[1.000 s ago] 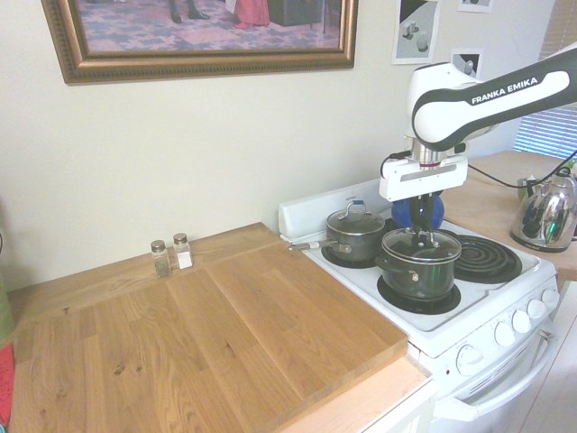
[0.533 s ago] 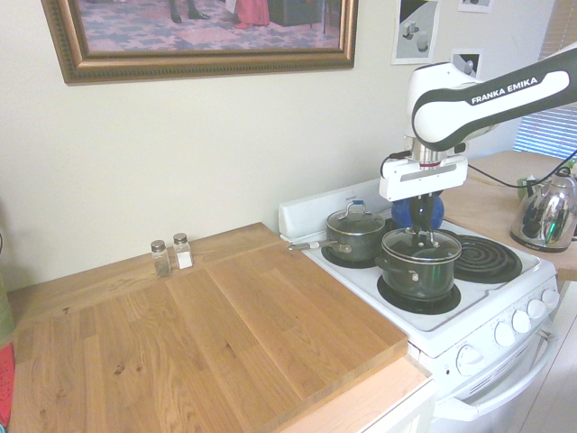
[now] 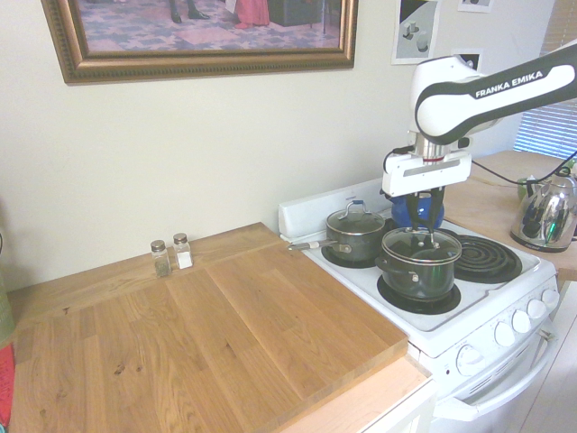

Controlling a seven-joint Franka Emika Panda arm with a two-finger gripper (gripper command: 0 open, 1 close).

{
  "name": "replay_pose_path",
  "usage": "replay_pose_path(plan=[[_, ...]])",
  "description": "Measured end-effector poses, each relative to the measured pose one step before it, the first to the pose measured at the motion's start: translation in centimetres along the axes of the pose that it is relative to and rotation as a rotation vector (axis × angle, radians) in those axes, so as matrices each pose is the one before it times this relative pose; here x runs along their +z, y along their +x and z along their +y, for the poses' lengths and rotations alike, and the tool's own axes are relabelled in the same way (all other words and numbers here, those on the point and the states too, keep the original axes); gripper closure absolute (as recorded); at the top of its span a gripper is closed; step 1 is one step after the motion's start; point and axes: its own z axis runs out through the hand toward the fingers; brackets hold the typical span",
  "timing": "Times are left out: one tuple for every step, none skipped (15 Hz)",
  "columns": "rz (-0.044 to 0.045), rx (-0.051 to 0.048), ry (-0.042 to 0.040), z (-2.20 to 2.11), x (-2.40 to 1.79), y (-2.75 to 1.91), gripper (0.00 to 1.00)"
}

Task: Cover the lid of the pot

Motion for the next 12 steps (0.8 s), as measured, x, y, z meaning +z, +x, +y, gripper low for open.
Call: replay_pose_path(plan=[[0.00805, -0.00288, 0.01695, 0.398, -2.1, -0.461, 0.0], [0.00891, -0.00658, 0.01699, 0.434, -2.37, -0.685, 0.0], [0.00895, -0.00843, 0.01995, 0.384, -2.495, -0.898, 0.0], [0.00799, -0.00797, 0.02025, 0.261, -2.409, -0.905, 0.0], [0.00932, -0.00766, 0.01937, 0.203, -2.153, -0.885, 0.0], [0.00826, -0.00521, 0.01818, 0.18, -1.984, -0.802, 0.0], [0.00276, -0.0041, 0.02108, 0.206, -2.092, -0.679, 0.0], [0.00218, -0.00225, 0.02336, 0.265, -1.977, -0.504, 0.0], [0.00171, -0.00046, 0.01809, 0.302, -1.587, -0.358, 0.0], [0.00297, -0.00013, 0.01367, 0.313, -1.232, -0.275, 0.0], [0.00307, -0.00162, 0.00777, 0.184, -0.92, -0.237, 0.0], [0.00052, -0.00229, 0.00573, 0.145, -0.828, -0.278, 0.0]])
